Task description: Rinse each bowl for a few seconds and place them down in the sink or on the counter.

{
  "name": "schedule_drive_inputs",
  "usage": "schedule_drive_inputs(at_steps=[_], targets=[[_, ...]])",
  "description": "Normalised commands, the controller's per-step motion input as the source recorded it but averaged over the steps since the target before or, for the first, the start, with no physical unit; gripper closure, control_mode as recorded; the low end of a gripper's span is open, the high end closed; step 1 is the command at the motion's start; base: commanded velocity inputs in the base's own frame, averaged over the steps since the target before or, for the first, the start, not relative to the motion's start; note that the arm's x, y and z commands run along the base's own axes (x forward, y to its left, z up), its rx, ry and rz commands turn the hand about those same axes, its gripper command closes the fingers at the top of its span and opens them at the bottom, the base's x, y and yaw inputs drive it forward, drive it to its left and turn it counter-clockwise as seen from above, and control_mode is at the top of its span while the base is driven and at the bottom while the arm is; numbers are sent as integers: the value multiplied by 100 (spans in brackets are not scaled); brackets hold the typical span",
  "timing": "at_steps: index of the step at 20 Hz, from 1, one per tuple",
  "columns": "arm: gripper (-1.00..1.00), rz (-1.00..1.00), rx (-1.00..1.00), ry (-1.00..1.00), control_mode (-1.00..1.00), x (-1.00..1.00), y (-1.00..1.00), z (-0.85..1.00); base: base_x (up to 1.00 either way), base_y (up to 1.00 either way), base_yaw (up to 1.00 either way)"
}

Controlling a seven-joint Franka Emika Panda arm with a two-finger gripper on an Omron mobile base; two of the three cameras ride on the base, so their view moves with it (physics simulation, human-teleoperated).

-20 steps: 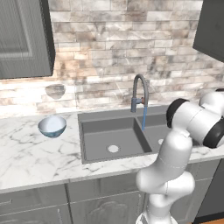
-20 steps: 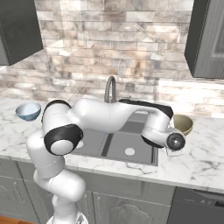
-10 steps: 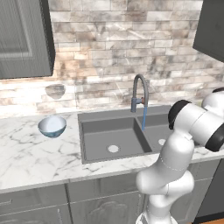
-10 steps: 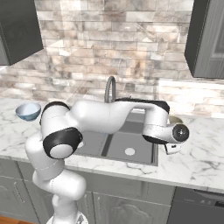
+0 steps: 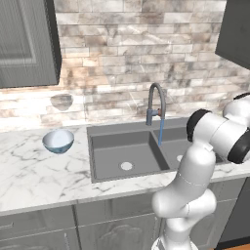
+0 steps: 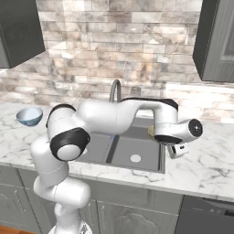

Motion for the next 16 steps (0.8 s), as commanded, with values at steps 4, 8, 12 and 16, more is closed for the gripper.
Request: schedule_drive_inputs(at_steps=[4, 8, 12, 16], targets=[[100, 18, 13, 7, -100, 0, 13, -2, 0, 0, 0], [100, 8, 14, 0, -100, 0, 30, -11, 0, 0, 0], [100, 7, 12, -2, -100, 0, 35, -12, 0, 0, 0], [100, 6, 11, -3, -100, 4, 37, -14, 0, 0, 0]])
